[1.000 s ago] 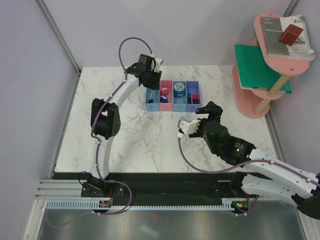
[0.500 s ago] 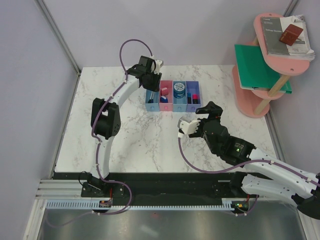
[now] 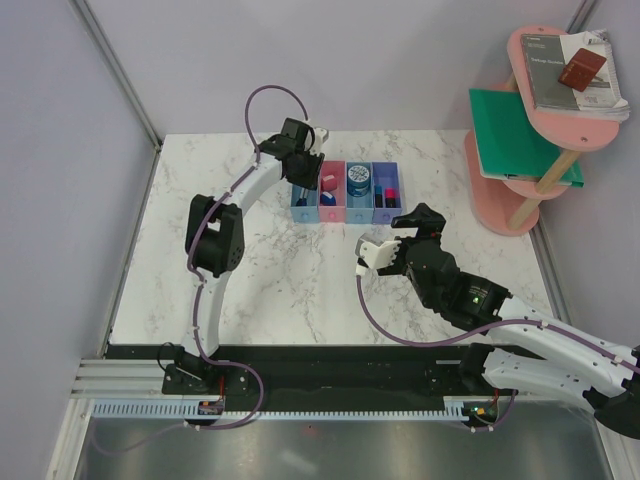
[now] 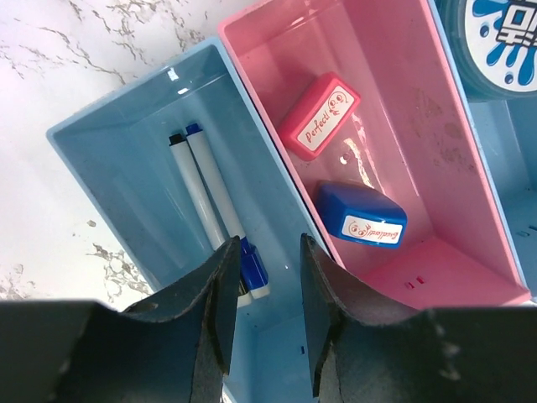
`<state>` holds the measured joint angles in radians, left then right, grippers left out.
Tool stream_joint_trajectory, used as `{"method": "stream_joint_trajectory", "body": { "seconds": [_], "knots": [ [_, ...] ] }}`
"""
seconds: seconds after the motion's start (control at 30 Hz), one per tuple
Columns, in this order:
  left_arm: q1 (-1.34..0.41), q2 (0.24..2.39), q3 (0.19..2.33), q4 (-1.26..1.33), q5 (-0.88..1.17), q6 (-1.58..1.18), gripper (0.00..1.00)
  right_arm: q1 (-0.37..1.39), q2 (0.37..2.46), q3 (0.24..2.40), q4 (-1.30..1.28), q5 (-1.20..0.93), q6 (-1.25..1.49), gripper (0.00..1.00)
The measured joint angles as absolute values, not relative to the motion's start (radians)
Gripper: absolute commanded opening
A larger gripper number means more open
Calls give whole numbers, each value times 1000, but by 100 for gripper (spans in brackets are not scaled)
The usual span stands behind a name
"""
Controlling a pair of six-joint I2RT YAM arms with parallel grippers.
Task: Sort the stationery into containers
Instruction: Move the storage box to the center of the board.
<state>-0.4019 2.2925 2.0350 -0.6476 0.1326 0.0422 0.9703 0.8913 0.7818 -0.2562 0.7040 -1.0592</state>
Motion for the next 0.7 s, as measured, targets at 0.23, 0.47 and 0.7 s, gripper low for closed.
{"method": "stream_joint_trajectory", "body": {
  "seconds": [0.23, 0.47, 0.7],
  "knots": [
    [-408, 2297, 2024, -648, 122, 47, 41, 970, 891, 782, -257, 704, -1058, 98],
    [-449, 2300, 2024, -648, 17, 115, 40, 970, 897, 782, -257, 704, -1058, 98],
    [-532, 2358, 2024, -649, -92, 204, 40, 970, 899, 782, -267, 704, -1053, 98]
  ]
}}
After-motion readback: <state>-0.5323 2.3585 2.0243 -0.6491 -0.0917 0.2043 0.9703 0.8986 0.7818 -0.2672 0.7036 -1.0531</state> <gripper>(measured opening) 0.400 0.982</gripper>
